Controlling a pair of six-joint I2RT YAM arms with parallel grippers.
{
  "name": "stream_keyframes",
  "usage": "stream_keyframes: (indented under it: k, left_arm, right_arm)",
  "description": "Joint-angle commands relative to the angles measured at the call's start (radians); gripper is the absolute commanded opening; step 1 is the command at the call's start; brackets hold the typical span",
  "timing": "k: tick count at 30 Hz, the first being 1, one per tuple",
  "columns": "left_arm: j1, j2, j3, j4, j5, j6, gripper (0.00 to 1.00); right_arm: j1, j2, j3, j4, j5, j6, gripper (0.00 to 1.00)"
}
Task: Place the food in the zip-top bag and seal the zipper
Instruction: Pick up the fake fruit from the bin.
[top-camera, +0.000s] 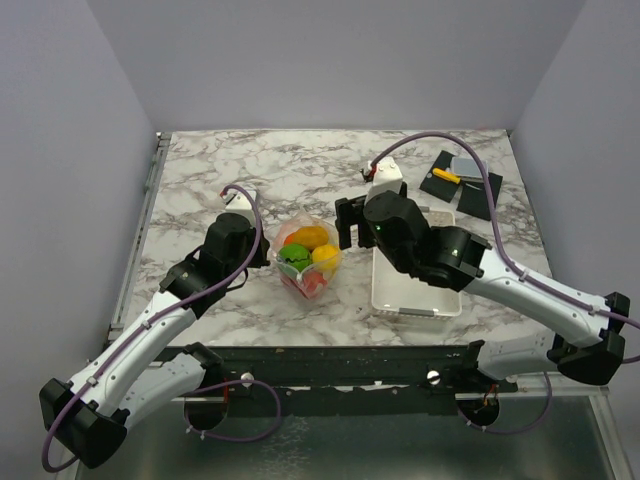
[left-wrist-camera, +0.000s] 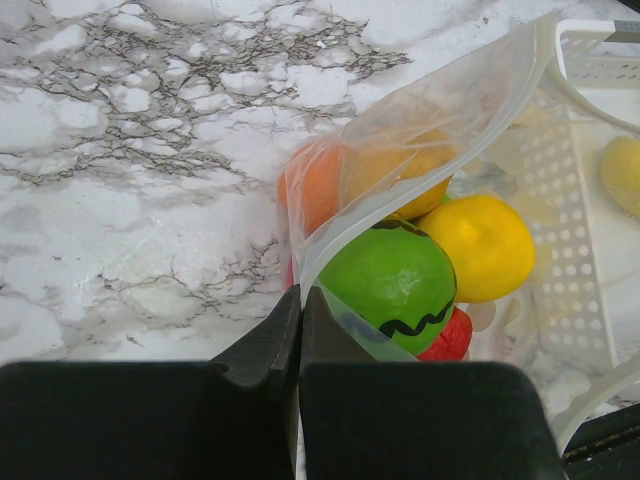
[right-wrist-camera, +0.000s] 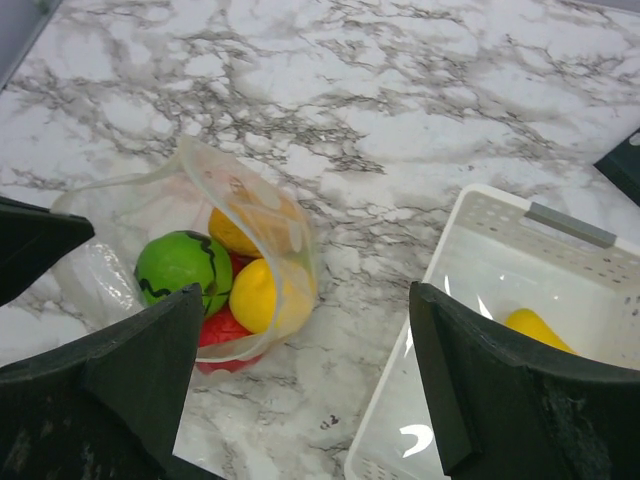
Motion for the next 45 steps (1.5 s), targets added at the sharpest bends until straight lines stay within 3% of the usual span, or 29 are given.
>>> stream_keyframes:
  k: [1,13,23,37,45]
  left_arm:
    - [0.007,0.003,-0.012,0.007,0.022,0.007,0.0]
    - [0.007,0.009,-0.011,0.007,0.028,0.007,0.0]
    - [0.007,0.012,-0.011,0.006,0.031,0.007,0.0]
    - [0.007,0.02,-0.013,0.007,0.035,0.007,0.0]
    - [0.007,0.02,-0.012,0.007,0.037,0.01,0.0]
  right_arm:
    - [-0.057,-0.03,-0.021,-0.121,0.055,0.031,0.88]
    - [-0.3,-0.077,-0.197,-0.195,-0.052,0.099,0.89]
    - [-0.492,-0.045,-0.38,-0.123,-0.135,0.127,0.89]
    - [-0.568,0.144,-0.439,-0.016,-0.156,0.101,1.0]
    - [-0.594,0.242,-0.412,0.005,-0.109,0.081,1.0]
